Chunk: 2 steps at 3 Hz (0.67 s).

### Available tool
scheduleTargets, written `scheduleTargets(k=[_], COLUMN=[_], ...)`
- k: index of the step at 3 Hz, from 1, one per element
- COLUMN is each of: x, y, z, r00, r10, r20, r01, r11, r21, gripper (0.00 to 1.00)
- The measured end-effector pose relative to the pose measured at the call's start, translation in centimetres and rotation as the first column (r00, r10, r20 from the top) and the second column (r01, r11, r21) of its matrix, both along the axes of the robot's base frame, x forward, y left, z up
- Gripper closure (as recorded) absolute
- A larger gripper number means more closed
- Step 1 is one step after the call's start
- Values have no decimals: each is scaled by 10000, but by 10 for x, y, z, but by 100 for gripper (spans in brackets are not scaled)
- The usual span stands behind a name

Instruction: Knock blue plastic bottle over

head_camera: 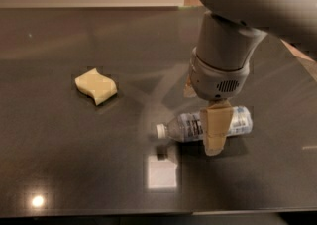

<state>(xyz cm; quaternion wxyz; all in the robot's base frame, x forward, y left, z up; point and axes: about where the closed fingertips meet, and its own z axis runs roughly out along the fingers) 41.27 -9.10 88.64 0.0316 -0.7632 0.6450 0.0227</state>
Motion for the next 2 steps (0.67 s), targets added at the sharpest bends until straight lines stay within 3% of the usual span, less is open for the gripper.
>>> scheduleTargets(k=[1,2], x=[-2,-2], y=[1,2], z=[-13,-13], r00=[9992,9992], r10=[-43,-42], r20=[-405,-410], r01=[53,53], r11=[9997,9996], r21=[252,260], gripper=[0,0])
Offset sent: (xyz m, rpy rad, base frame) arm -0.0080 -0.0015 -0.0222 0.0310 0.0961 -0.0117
